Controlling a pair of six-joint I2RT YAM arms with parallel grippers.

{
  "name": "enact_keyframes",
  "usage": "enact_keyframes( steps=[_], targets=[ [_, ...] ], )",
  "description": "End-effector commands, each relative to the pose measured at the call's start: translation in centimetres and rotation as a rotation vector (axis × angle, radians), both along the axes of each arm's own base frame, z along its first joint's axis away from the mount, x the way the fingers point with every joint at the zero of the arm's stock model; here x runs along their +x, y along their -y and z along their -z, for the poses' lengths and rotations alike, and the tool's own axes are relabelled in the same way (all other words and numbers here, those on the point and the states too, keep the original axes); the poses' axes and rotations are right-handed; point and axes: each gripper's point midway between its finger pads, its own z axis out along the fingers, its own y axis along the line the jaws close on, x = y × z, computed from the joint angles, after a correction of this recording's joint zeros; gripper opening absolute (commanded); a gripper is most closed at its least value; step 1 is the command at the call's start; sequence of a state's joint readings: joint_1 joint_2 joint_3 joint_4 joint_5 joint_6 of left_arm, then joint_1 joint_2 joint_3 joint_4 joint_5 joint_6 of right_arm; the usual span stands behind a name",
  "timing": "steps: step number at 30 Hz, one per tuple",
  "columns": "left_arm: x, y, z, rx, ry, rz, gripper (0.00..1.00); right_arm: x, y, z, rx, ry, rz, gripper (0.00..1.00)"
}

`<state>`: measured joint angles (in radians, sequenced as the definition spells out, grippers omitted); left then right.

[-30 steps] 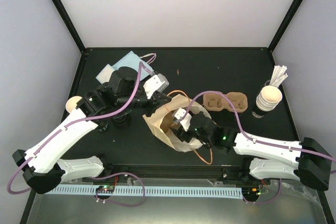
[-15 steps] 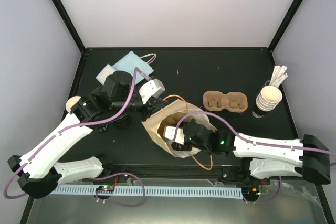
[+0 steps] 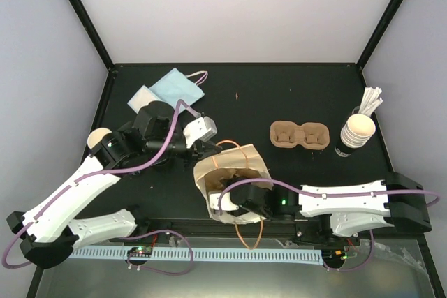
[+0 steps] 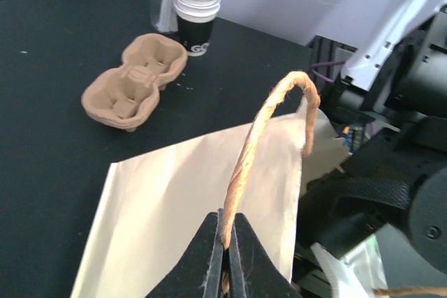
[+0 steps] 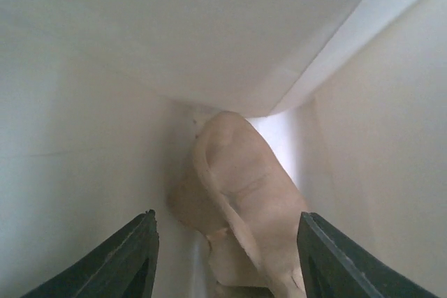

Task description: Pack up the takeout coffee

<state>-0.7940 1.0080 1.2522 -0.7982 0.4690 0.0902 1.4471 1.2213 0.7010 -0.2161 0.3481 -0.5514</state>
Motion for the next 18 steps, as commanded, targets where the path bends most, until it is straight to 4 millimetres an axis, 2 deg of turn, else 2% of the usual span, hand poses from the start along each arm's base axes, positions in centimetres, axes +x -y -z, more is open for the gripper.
enact_keyframes(
  steps=[1,3,5,10,13,18],
  targets=[
    [-2.4,0.0,0.1,-0.025,-0.028,0.110,0.01,2.1,0.1,-1.2,-0.019,0.123,0.075,0.54],
    [-3.0,0.0,0.3,-0.030,-0.042,0.128,0.02,2.3,0.3,-0.8,-0.042,0.126,0.085,0.47],
    [-3.2,-0.1,0.4,-0.033,-0.047,0.134,0.01,2.7,0.4,-0.7,-0.052,0.130,0.111,0.45],
    [-3.0,-0.2,0.7,-0.022,-0.051,0.117,0.02,3.6,1.0,-1.8,-0.021,0.141,0.193,0.39],
    [-1.5,-0.5,0.4,-0.009,-0.013,0.036,0.02,4.0,1.6,-2.4,-0.013,0.155,0.224,0.39],
    [1.6,-0.8,-1.7,-0.006,0.090,-0.098,0.02,4.8,2.1,-3.3,-0.016,0.183,0.254,0.40]
  ],
)
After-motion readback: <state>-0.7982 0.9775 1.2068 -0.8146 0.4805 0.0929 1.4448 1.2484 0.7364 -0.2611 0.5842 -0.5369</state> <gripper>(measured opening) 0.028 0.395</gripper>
